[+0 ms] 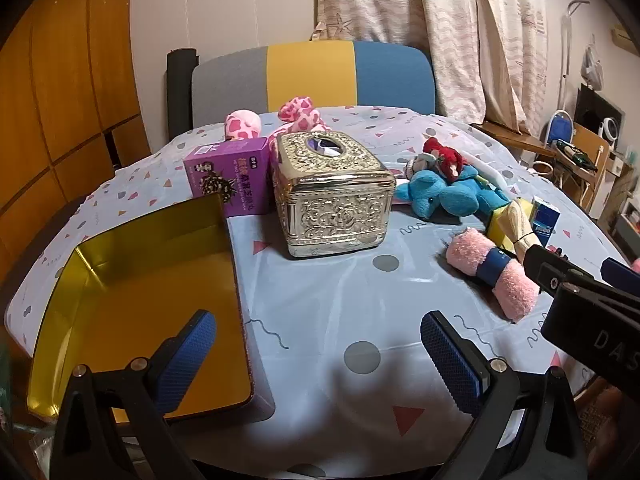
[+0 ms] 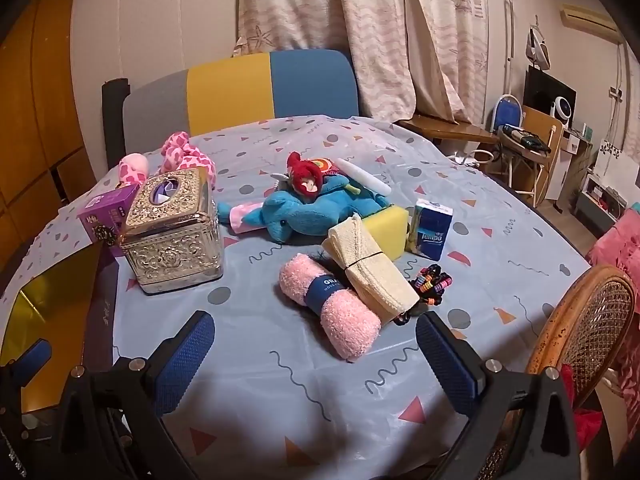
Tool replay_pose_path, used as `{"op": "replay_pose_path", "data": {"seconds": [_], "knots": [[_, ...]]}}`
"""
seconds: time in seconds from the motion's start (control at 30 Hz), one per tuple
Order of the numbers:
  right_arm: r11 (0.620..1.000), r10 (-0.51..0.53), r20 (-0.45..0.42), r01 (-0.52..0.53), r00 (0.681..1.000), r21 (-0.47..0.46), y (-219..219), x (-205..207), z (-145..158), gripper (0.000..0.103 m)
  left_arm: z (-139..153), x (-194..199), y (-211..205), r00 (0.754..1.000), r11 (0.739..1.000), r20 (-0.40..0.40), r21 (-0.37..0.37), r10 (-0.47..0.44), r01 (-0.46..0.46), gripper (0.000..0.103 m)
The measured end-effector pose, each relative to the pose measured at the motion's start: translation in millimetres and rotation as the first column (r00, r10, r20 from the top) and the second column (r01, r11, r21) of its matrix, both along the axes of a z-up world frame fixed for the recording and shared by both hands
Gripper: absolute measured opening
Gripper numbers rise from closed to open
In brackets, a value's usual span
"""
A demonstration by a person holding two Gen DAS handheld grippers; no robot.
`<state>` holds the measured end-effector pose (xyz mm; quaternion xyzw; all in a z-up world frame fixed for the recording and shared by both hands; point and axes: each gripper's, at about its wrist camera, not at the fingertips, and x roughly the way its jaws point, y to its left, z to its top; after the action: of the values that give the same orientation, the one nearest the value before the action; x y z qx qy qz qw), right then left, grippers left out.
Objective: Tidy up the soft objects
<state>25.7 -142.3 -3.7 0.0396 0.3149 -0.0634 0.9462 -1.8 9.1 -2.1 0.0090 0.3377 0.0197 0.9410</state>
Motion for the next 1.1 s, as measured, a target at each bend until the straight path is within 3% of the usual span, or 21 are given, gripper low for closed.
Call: {"op": "replay_pose_path", "data": {"seconds": [1.1], "knots": [[1.0, 0.012, -0.03, -0.011, 0.999, 0.01, -4, 14, -10, 0.103, -12, 9, 10, 0.998, 1.0, -0.054, -0.012, 0.025, -0.025, 0.103]]}}
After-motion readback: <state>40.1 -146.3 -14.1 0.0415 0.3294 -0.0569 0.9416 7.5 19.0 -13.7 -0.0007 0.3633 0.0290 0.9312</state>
